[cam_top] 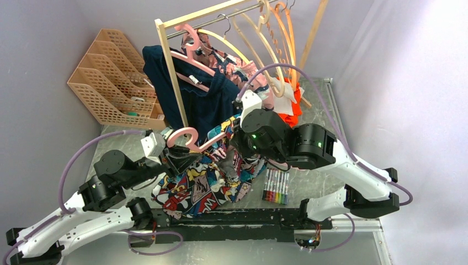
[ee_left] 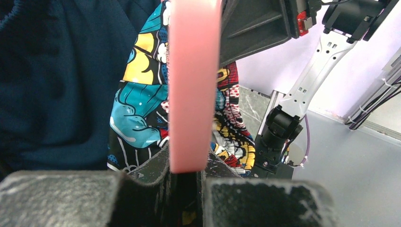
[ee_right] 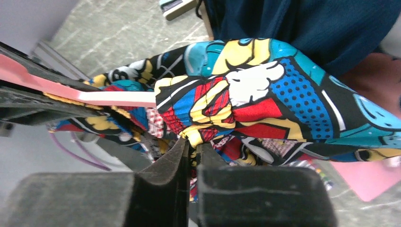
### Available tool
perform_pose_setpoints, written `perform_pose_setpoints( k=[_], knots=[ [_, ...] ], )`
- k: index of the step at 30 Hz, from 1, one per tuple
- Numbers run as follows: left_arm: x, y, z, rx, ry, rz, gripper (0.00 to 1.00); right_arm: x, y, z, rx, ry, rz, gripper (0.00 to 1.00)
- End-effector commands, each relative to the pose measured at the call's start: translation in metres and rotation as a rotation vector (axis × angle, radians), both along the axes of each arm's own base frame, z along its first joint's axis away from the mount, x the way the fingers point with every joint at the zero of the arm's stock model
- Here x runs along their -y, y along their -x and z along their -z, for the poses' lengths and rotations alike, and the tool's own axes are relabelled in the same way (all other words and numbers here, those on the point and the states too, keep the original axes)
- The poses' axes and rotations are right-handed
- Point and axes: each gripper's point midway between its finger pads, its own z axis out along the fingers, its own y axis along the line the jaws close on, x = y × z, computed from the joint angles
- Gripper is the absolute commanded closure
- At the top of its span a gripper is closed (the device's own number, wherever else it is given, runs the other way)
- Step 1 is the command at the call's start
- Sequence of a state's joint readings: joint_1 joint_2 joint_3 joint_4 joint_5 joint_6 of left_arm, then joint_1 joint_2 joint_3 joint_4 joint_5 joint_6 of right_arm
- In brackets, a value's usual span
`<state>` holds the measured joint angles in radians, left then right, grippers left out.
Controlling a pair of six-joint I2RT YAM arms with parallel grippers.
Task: Place the shorts on the hanger
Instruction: Adjust the shorts on the hanger.
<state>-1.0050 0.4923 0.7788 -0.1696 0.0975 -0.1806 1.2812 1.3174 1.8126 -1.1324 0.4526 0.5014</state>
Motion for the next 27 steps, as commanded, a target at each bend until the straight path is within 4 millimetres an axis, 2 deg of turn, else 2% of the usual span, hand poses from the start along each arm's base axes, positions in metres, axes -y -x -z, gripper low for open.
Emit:
perform_pose_setpoints(
  k=[1,8,10,11,14,18,22,24,27],
  knots=[
    [-0.004,0.005,-0.037,0.052,0.089,0.01,0.93,-0.016,0.01,-0.009,-0.012,-0.055,-0.088,1.0],
    [0.01,0.006,-0.031,0.048,0.06,0.058,0.93,-0.045,0.05,-0.057,-0.073,-0.249,-0.33,1.0],
    [0.013,0.005,-0.034,0.057,0.065,0.063,0.93,-0.049,0.057,-0.058,-0.095,-0.263,-0.372,1.0],
    [0.013,0.005,-0.036,0.061,0.069,0.062,0.93,-0.05,0.058,-0.054,-0.104,-0.253,-0.376,1.0],
    [0.014,0.005,-0.041,0.075,0.082,0.064,0.93,-0.049,0.059,-0.022,-0.149,-0.167,-0.369,1.0],
    [0.015,0.008,-0.043,0.085,0.09,0.085,0.93,-0.048,0.072,0.009,-0.218,-0.104,-0.425,1.0],
    [0.017,0.014,-0.044,0.095,0.113,0.117,0.93,-0.049,0.083,0.013,-0.249,-0.094,-0.487,0.71],
    [0.016,0.016,-0.046,0.099,0.132,0.125,0.93,-0.047,0.084,0.004,-0.232,-0.108,-0.499,0.6],
    [0.014,0.017,-0.044,0.092,0.142,0.123,0.93,-0.042,0.085,-0.022,-0.188,-0.151,-0.521,0.49]
  ],
)
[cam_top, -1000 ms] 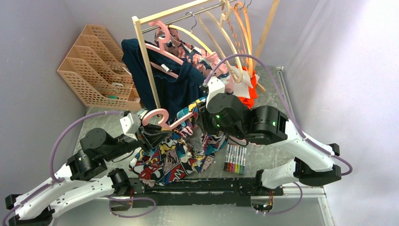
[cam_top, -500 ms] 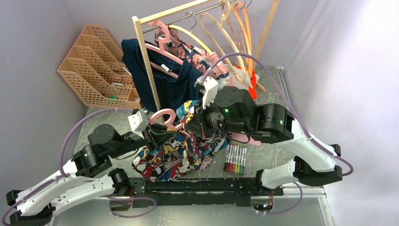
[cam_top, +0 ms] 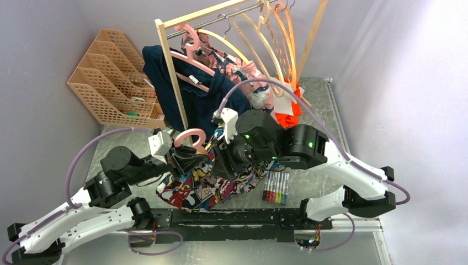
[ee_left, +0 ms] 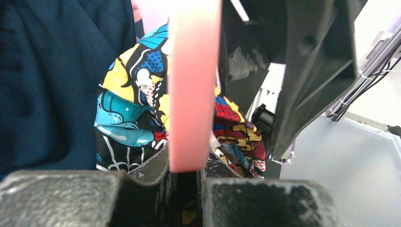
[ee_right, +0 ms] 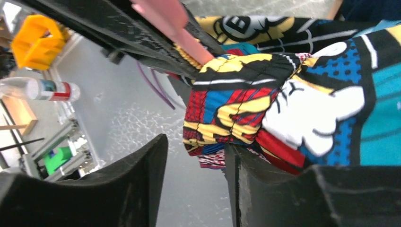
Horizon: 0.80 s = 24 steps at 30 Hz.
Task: Place the shorts on the hanger
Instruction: Adjust the shorts on the hanger.
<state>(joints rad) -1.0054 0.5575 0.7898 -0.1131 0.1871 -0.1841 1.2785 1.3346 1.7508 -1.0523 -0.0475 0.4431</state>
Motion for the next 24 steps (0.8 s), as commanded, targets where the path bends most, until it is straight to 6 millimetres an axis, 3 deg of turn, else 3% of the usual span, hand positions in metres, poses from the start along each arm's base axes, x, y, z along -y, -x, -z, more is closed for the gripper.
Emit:
perform_pose_setpoints(
  k=[1,6,12,16,24],
  knots=[
    [-0.006,0.011,-0.04,0.078,0.148,0.034,0.93,0.007,0.013,-0.051,0.046,-0.128,-0.082,0.46],
    [-0.007,0.015,-0.036,0.075,0.145,0.049,0.93,0.021,0.024,-0.091,0.089,-0.23,-0.142,0.34],
    [-0.004,0.021,-0.031,0.078,0.14,0.09,0.93,0.037,0.013,-0.135,0.219,-0.352,-0.094,0.32],
    [0.003,0.035,-0.029,0.081,0.122,0.181,0.93,0.034,-0.003,-0.135,0.318,-0.345,-0.06,0.32],
    [0.016,0.061,-0.028,0.051,0.071,0.361,0.93,0.005,0.013,-0.107,0.346,-0.275,-0.285,0.31]
  ],
)
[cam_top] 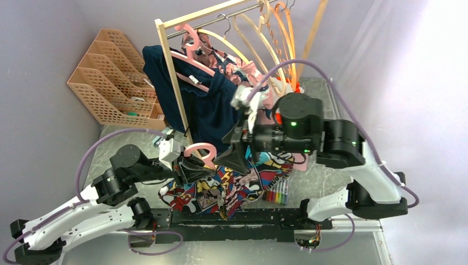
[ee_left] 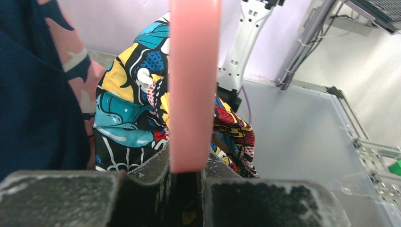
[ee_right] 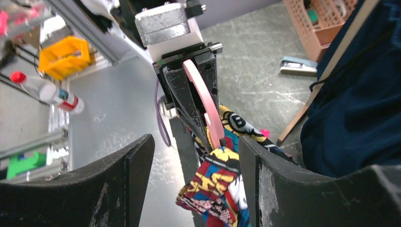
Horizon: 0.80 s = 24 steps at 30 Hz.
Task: Place the shorts on the hanger
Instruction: Adjust the shorts on the hanger.
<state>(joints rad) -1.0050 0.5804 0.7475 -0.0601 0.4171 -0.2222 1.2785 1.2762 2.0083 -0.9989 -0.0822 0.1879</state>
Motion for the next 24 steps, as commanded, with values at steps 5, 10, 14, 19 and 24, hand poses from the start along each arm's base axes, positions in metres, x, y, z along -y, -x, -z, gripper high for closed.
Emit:
perform_pose_setpoints(
  k=[5,10,14,19,24],
  knots=[
    [0.0,0.033,-0.043,0.06,0.084,0.18,0.93,-0.023,0.019,0.032,0.048,0.081,-0.199,0.31],
    [0.004,0.037,-0.045,0.062,0.063,0.222,0.93,-0.025,0.023,0.044,0.031,0.113,-0.232,0.38],
    [0.008,0.036,-0.048,0.067,0.052,0.231,0.93,-0.029,0.022,0.051,0.02,0.125,-0.231,0.53],
    [0.01,0.033,-0.05,0.062,0.05,0.224,0.93,-0.033,0.021,0.05,0.016,0.075,-0.217,0.82],
    [0.009,0.026,-0.049,0.038,0.045,0.174,0.78,-0.03,0.016,0.043,0.024,-0.002,-0.162,1.0]
  ],
)
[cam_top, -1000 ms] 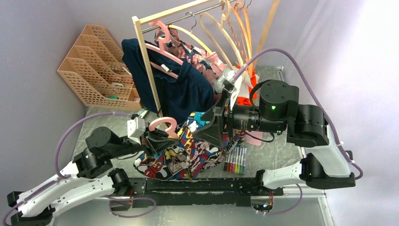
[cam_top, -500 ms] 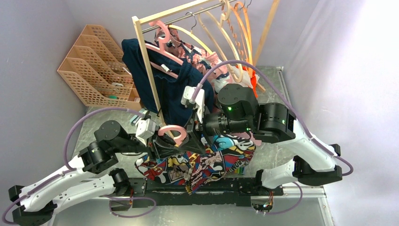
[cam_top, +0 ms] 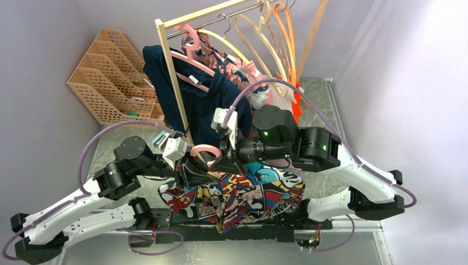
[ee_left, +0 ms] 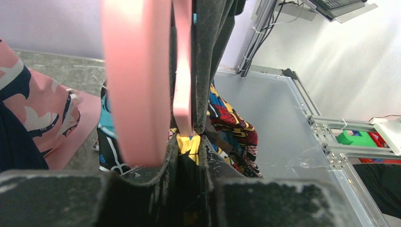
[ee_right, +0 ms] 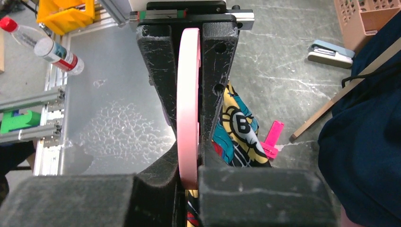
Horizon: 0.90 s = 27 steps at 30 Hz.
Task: Place the shorts on the hanger
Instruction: Adjust the shorts on the hanger.
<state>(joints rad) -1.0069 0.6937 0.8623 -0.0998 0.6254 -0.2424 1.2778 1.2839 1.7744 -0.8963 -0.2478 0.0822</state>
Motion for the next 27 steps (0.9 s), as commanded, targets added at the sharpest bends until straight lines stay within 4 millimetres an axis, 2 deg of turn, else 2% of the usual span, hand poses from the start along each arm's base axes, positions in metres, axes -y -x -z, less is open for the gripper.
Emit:
perform_pose_setpoints(
  k=[1,4,8,10,15,20,23,27],
  knots=[
    [-0.007,-0.003,-0.035,0.053,0.091,-0.042,0.69,0.004,-0.001,-0.029,0.008,-0.156,0.043,1.0],
    [-0.011,-0.003,-0.034,0.044,0.086,-0.06,0.5,0.014,-0.003,-0.042,0.017,-0.242,0.08,1.0],
    [-0.023,-0.003,-0.043,0.058,0.109,-0.104,0.32,0.026,-0.005,-0.056,0.023,-0.327,0.118,1.0],
    [-0.03,-0.004,-0.052,0.076,0.132,-0.135,0.27,0.031,-0.006,-0.06,0.027,-0.351,0.137,1.0],
    [-0.057,-0.016,-0.073,0.126,0.168,-0.281,0.29,0.043,-0.004,-0.075,0.031,-0.411,0.146,1.0],
    [-0.088,-0.027,-0.085,0.148,0.204,-0.436,0.34,0.05,-0.002,-0.083,0.027,-0.438,0.148,1.0],
    [-0.097,-0.03,-0.082,0.153,0.191,-0.476,0.36,0.051,-0.001,-0.084,0.023,-0.443,0.146,1.0],
    [-0.096,-0.039,-0.07,0.144,0.127,-0.511,0.41,0.05,0.001,-0.087,0.018,-0.453,0.137,1.0]
  ],
)
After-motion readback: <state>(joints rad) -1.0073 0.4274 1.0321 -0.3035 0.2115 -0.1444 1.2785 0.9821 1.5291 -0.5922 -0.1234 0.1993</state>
